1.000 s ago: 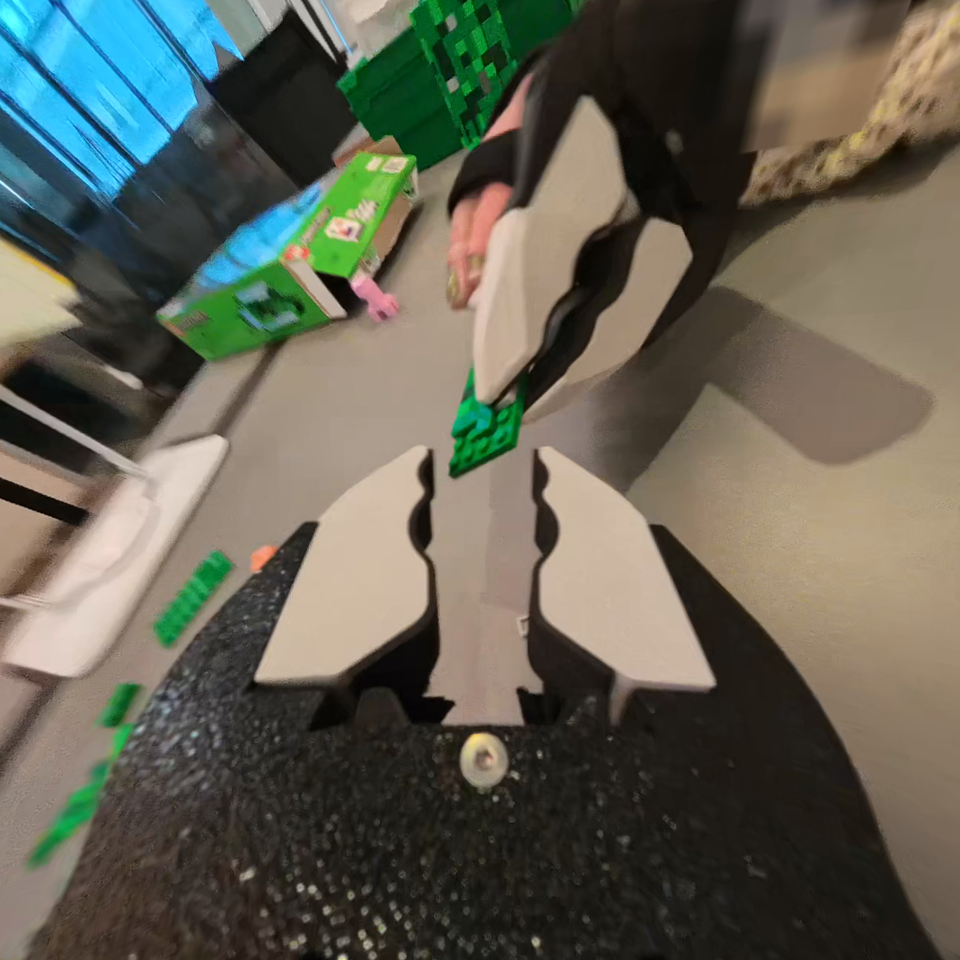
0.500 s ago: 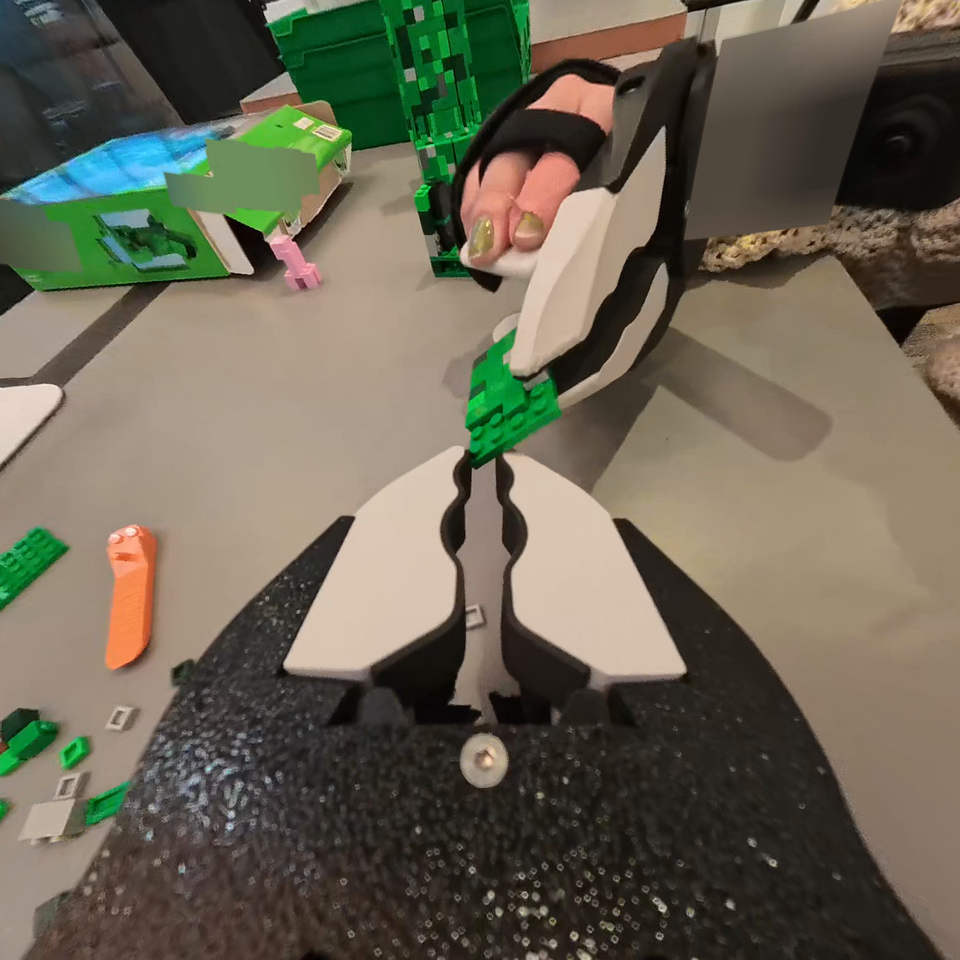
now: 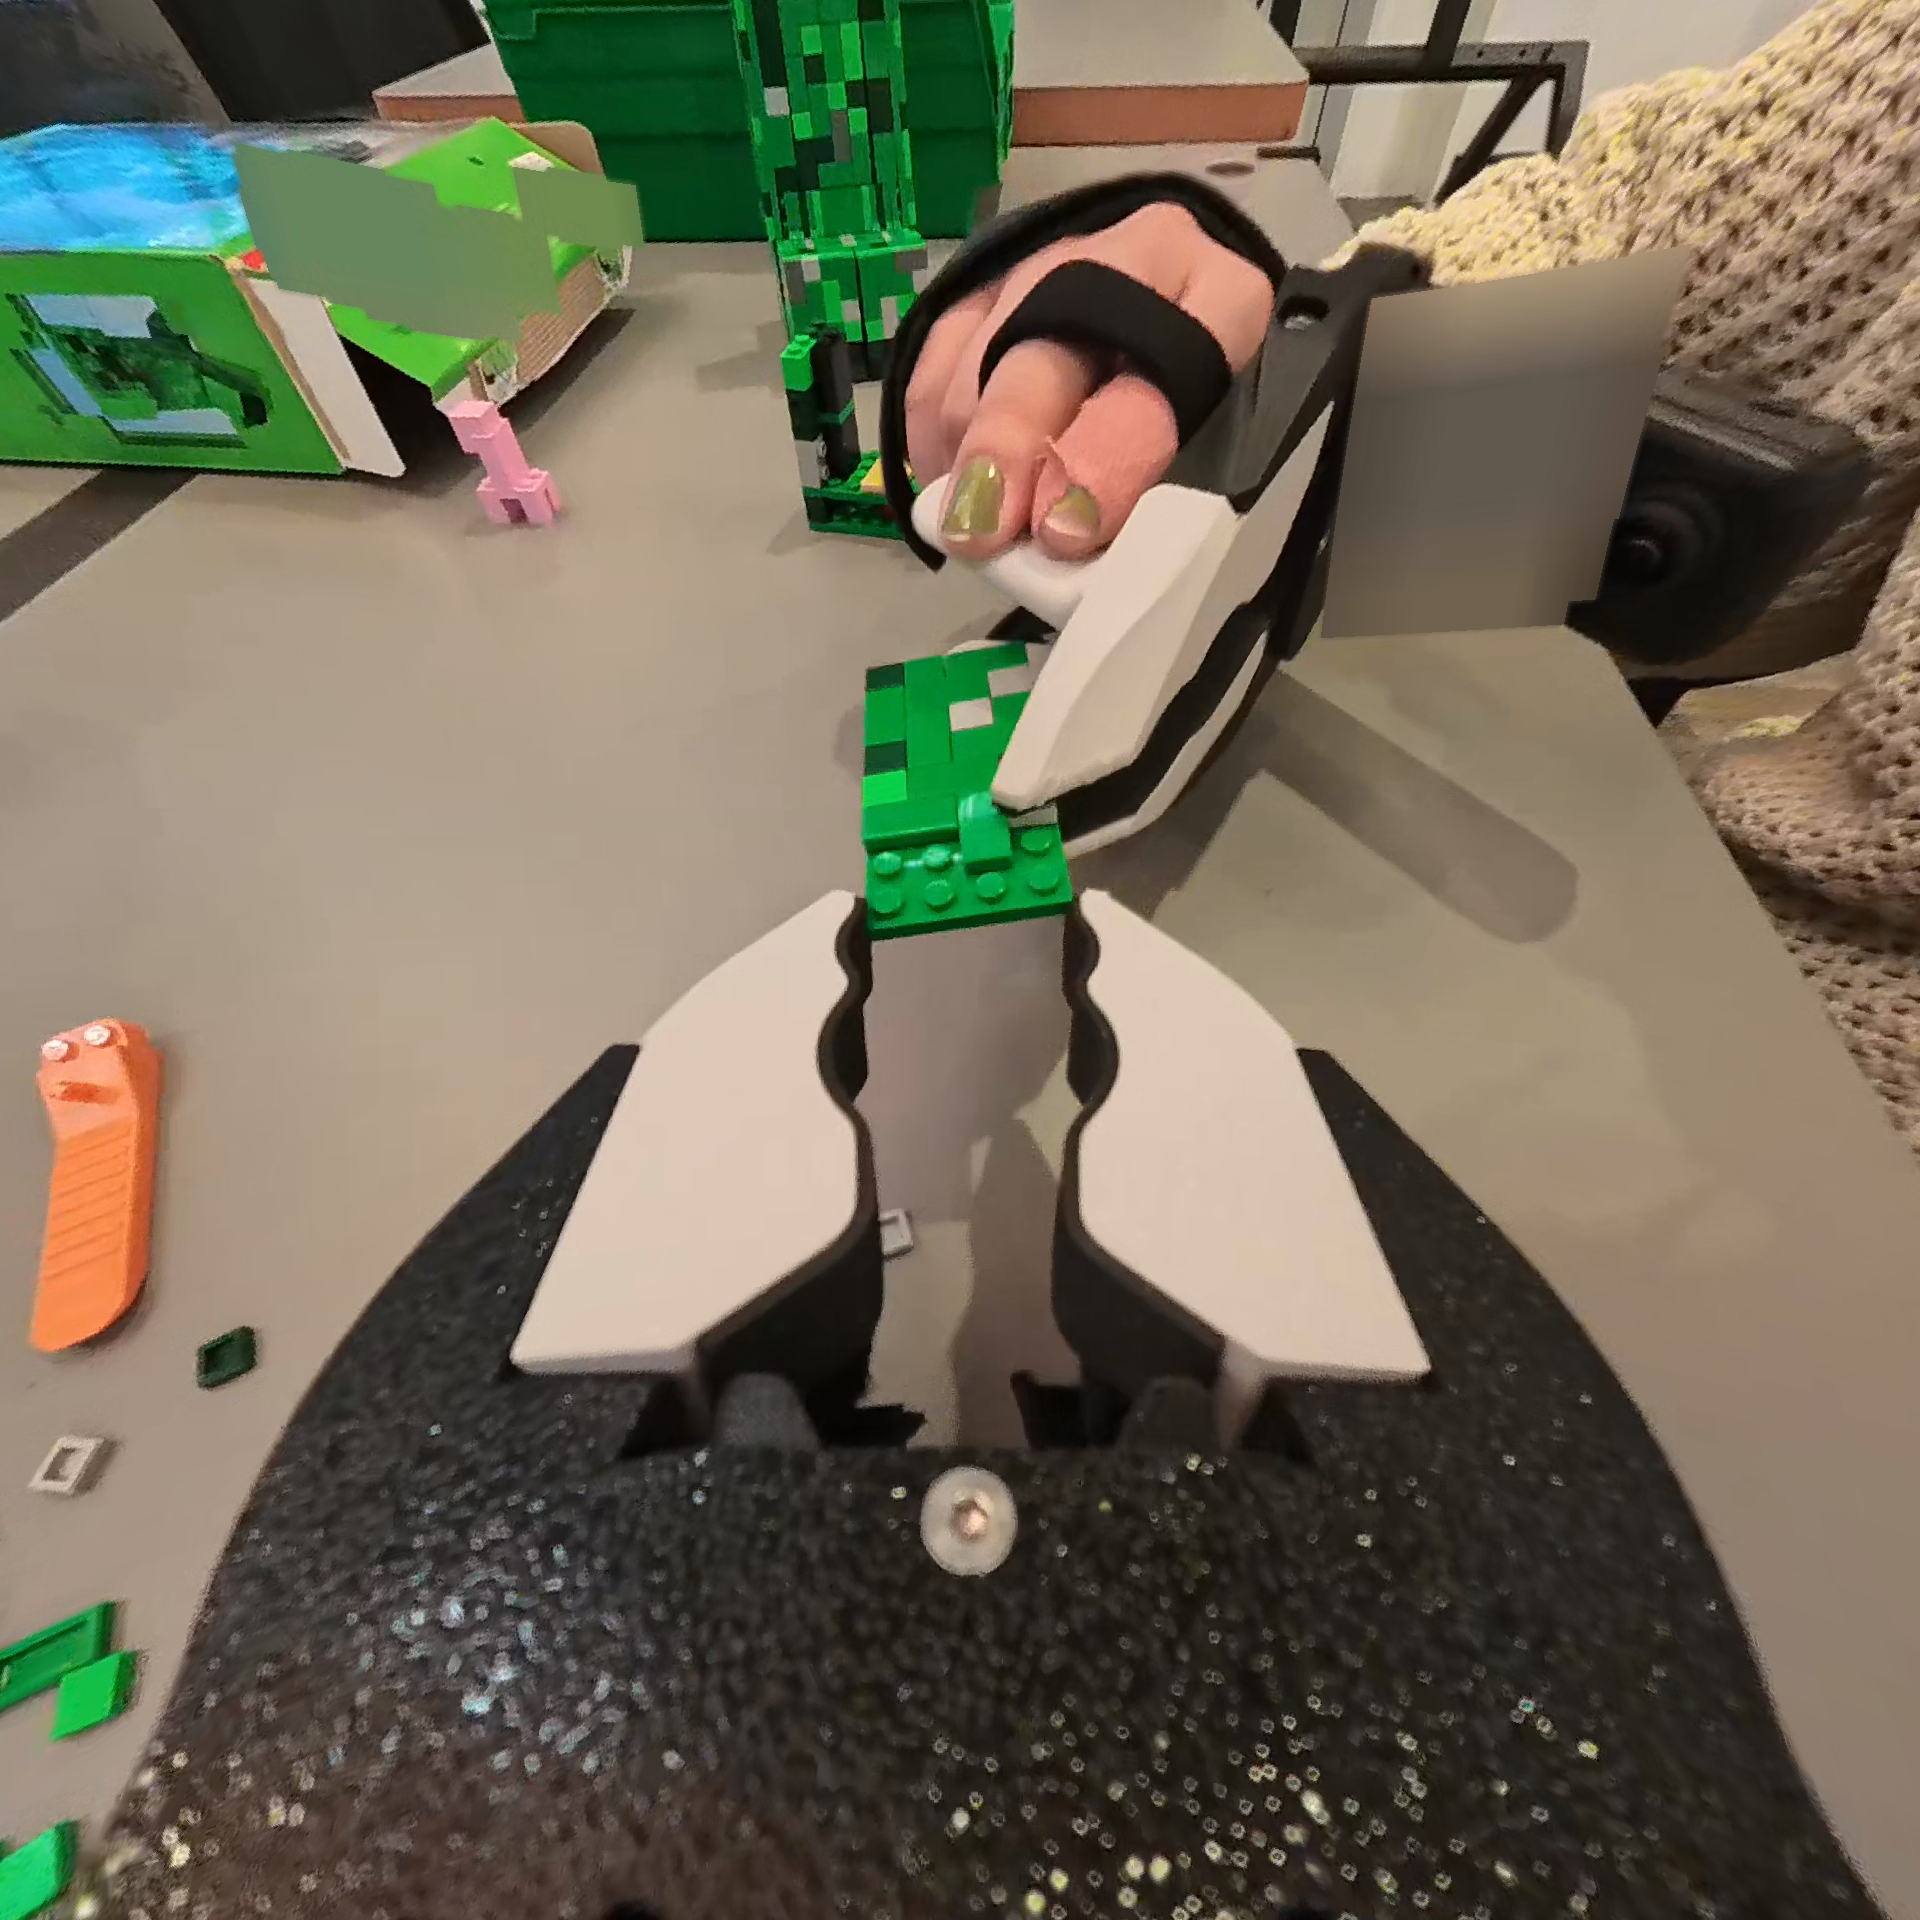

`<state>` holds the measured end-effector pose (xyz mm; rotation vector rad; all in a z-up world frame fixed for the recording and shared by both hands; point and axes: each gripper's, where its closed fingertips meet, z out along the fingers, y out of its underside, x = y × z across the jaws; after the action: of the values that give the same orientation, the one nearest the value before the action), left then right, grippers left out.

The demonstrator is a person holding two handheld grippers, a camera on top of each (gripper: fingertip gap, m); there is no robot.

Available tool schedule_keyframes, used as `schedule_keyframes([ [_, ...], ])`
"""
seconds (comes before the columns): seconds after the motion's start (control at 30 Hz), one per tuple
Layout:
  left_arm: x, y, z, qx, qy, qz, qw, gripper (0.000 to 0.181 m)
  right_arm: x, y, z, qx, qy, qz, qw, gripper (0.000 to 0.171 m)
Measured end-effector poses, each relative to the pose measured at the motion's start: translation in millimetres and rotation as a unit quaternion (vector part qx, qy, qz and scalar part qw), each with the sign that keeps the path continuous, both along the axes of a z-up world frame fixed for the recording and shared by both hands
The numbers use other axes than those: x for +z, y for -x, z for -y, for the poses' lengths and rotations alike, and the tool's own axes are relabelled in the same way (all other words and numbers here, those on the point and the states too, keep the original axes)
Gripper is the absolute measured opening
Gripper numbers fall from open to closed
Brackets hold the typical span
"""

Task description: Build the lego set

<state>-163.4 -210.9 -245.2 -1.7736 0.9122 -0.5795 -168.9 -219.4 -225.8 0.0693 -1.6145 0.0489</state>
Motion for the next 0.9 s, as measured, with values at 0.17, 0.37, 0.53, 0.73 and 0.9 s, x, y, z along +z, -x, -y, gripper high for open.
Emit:
schedule_keyframes([
  [0.17, -0.9, 14.8, -6.6, 0.028, -0.032, -0.033, 0.999, 0.035, 0.7, 4.2, -12.9, -0.015, 0.095, 0.006, 0.995, 0.019],
  [0.37, 5.2, 48.2, -17.1, 0.085, -0.144, -0.115, 0.979, 0.035, 25.8, 3.5, -44.8, -0.022, 0.353, -0.018, 0.935, 0.024],
  [0.53, 6.0, 54.5, -17.1, 0.091, -0.160, -0.130, 0.974, 0.035, 23.5, 3.1, -52.3, -0.025, 0.408, -0.014, 0.913, 0.022],
  [0.73, -3.7, 59.8, -3.7, 0.056, -0.135, -0.133, 0.980, 0.035, 24.5, 0.2, -62.8, -0.023, 0.479, -0.011, 0.878, 0.018],
  [0.9, 14.5, 132.8, -4.9, 0.181, -0.129, -0.135, 0.966, 0.035, 15.2, 3.3, -70.0, -0.060, 0.499, 0.010, 0.865, 0.010],
])
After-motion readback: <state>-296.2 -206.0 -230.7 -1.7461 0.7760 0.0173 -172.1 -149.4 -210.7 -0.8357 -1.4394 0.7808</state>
